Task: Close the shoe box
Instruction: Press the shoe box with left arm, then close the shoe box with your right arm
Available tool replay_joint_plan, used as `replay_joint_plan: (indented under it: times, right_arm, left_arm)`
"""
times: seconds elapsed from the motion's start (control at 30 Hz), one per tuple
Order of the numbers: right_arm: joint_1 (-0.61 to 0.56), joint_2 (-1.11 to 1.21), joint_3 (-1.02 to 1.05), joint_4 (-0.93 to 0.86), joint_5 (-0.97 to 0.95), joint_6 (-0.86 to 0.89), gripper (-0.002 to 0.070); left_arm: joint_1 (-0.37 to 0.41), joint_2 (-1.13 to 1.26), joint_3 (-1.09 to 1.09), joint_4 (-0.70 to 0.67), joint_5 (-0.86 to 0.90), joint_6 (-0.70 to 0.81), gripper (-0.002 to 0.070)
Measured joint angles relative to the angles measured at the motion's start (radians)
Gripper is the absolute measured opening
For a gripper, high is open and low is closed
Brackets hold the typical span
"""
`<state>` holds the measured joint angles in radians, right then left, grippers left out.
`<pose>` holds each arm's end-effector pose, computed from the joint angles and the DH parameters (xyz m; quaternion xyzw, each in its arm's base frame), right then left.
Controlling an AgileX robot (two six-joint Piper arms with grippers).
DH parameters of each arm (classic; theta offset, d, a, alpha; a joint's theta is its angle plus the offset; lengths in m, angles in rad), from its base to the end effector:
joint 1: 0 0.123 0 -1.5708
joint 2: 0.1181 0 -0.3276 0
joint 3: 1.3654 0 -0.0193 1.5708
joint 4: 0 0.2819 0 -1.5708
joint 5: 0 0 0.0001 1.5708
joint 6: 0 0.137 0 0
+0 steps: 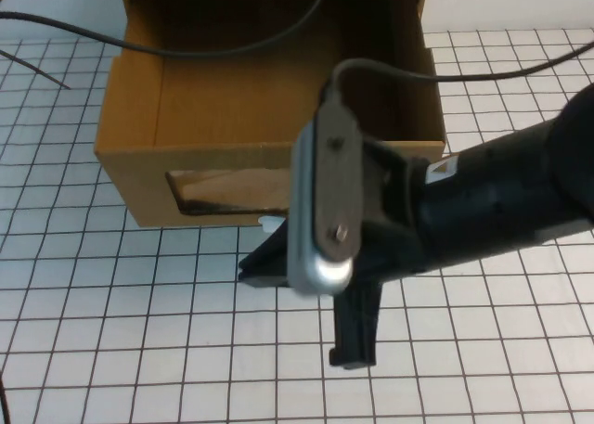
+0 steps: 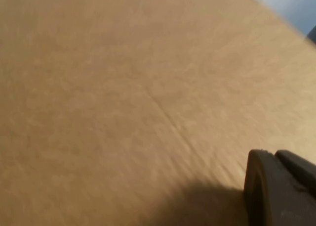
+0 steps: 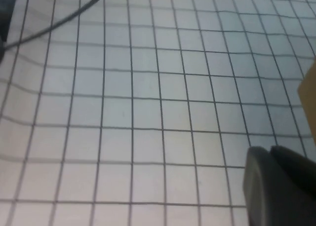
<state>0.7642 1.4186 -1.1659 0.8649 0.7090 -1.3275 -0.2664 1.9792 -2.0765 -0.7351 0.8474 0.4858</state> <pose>0.2151 0.3002 0.3488 -0.6353 0.6059 0.2645 0.3990 0.5040 -0.2090 0.4187 0.2191 0.8152 -0.2995 0.4447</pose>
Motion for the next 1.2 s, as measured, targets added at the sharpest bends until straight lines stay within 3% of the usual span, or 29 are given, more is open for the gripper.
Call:
replay_joint_plan:
  times: [0.13,0.5,0.93,1.2]
  right_arm:
    - [0.053,0.079,0.0,-0.012,-0.046,-0.339,-0.0013]
    - [0.057,0.246,-0.01,-0.01,-0.382,-0.623,-0.0013]
    - [-0.125,0.509,-0.322,0.024,-0.381,-0.662,-0.0013]
    - [-0.171,0.596,-0.45,0.033,-0.3,-0.662,-0.0014]
  left_arm:
    - [0.0,0.054,-0.014,-0.053,-0.007,-0.019,-0.0002]
    - [0.0,0.074,-0.031,-0.085,-0.006,-0.035,-0.0002]
    - [0.0,0.081,-0.044,-0.111,0.0,-0.011,-0.0002]
    - [0.002,0.083,-0.044,-0.119,0.003,0.003,-0.0002]
